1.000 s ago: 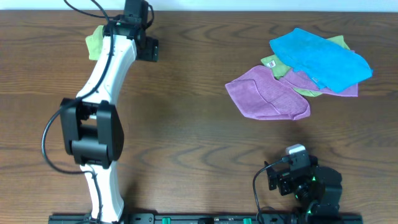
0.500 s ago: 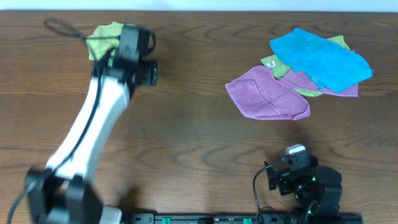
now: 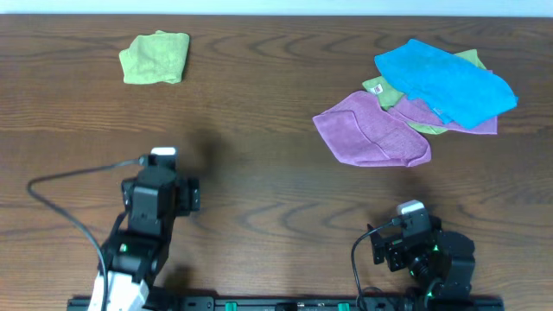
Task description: Fold the cloth
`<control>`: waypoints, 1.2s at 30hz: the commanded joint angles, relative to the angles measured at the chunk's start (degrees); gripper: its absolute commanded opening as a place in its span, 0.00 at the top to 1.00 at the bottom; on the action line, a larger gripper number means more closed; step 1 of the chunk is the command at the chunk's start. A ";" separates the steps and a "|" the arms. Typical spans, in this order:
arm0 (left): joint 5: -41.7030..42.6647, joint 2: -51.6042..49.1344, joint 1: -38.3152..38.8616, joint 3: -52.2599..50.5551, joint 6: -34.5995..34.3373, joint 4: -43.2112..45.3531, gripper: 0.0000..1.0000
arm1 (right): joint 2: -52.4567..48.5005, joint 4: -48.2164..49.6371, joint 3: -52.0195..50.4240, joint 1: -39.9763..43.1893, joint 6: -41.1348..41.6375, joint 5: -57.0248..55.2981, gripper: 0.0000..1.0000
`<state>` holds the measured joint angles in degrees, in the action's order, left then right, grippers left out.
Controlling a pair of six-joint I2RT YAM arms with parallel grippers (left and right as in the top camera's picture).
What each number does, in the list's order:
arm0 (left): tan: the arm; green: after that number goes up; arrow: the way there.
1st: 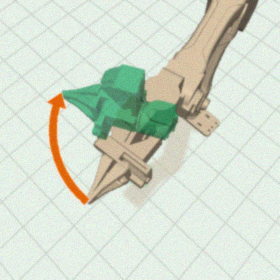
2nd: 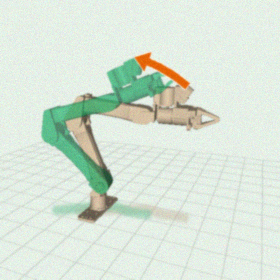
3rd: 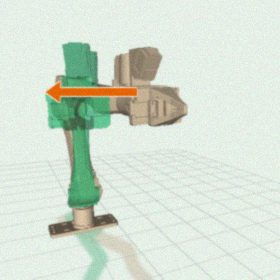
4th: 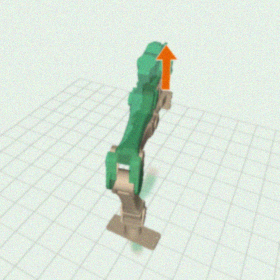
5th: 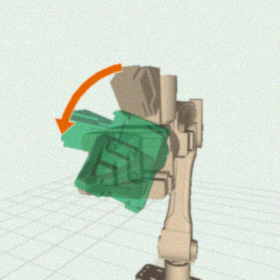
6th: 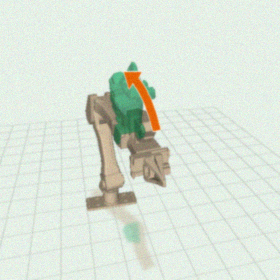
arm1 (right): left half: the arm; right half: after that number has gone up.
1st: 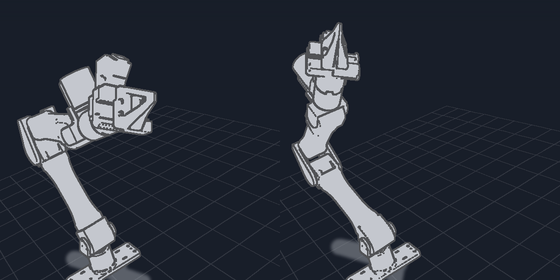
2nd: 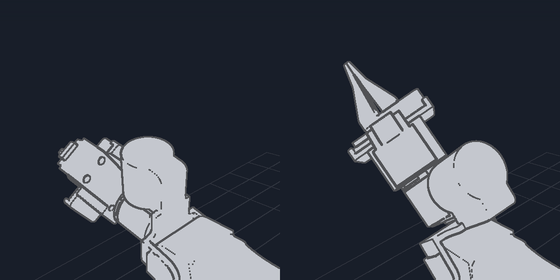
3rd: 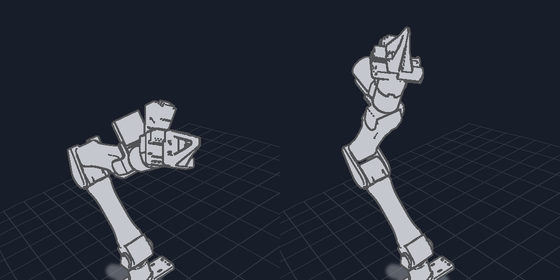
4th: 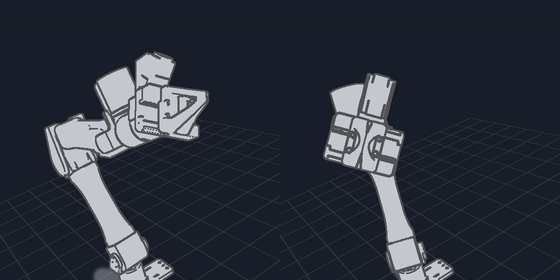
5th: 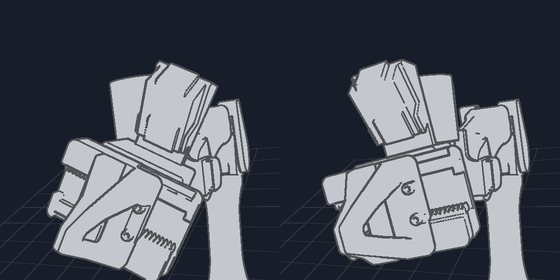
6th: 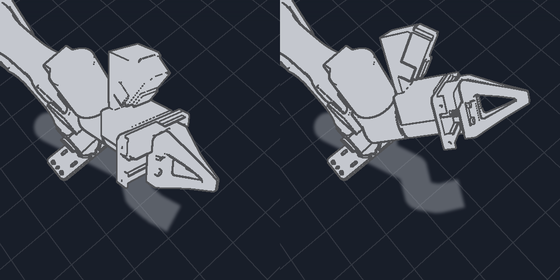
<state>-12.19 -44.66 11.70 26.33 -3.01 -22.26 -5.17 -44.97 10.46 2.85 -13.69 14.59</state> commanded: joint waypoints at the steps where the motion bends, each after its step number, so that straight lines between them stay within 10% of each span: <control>1: 3.10 4.09 -2.45 -3.37 -0.48 0.31 0.05 | 0.44 -0.07 -0.35 -0.42 -0.52 0.44 0.01; 36: 7.32 31.74 -6.93 -17.49 -0.44 -12.44 0.05 | 0.44 -0.04 -0.35 -0.42 -0.52 0.44 0.01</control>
<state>-5.06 -13.89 5.02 9.65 -3.03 -34.52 -5.17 -44.97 10.46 2.85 -13.69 14.59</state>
